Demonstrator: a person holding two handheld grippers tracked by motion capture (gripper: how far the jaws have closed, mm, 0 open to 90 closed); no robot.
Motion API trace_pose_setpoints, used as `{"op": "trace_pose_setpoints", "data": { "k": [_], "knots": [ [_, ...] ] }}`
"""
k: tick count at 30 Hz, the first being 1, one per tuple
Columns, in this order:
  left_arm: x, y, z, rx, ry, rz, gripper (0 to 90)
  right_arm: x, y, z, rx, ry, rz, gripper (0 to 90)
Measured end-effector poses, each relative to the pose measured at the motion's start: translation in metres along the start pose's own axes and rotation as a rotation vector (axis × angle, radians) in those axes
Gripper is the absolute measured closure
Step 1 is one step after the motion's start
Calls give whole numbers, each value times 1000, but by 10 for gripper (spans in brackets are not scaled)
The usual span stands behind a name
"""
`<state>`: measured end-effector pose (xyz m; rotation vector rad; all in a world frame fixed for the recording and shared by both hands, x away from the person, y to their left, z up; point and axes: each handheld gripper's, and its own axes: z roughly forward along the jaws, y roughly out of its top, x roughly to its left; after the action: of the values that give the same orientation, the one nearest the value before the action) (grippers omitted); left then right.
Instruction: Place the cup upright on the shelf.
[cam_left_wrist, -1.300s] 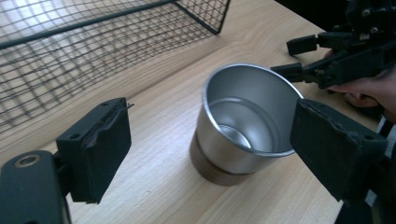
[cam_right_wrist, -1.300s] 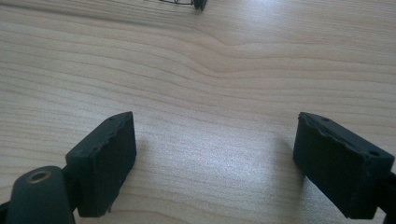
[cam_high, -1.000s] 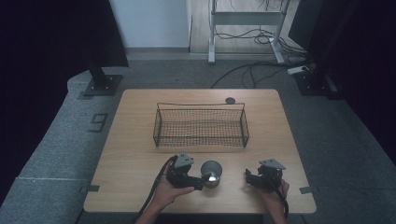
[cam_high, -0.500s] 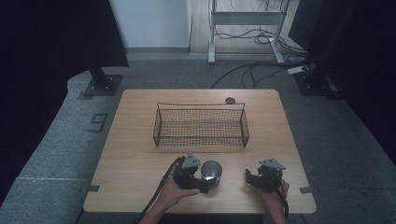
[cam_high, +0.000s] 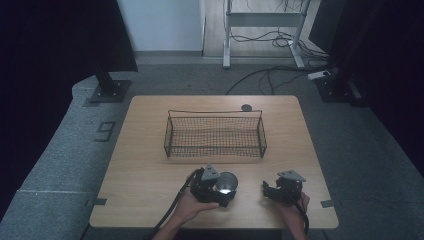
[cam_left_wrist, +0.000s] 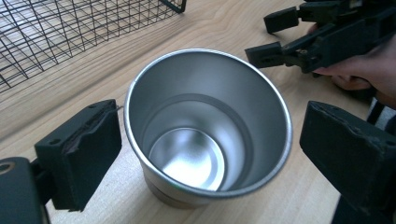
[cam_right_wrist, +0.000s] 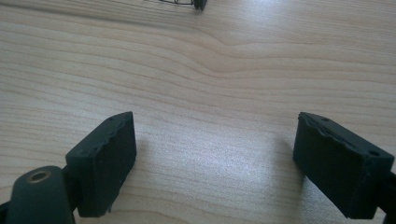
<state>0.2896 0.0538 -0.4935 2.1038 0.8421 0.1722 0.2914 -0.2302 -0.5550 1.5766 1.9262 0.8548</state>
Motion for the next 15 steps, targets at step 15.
{"op": "trace_pose_setpoints", "data": {
  "k": [15],
  "knots": [
    [-4, -6, 23, 39, 46, 20, 116, 0, 0, 0, 0, 1, 1, 133]
  ]
}}
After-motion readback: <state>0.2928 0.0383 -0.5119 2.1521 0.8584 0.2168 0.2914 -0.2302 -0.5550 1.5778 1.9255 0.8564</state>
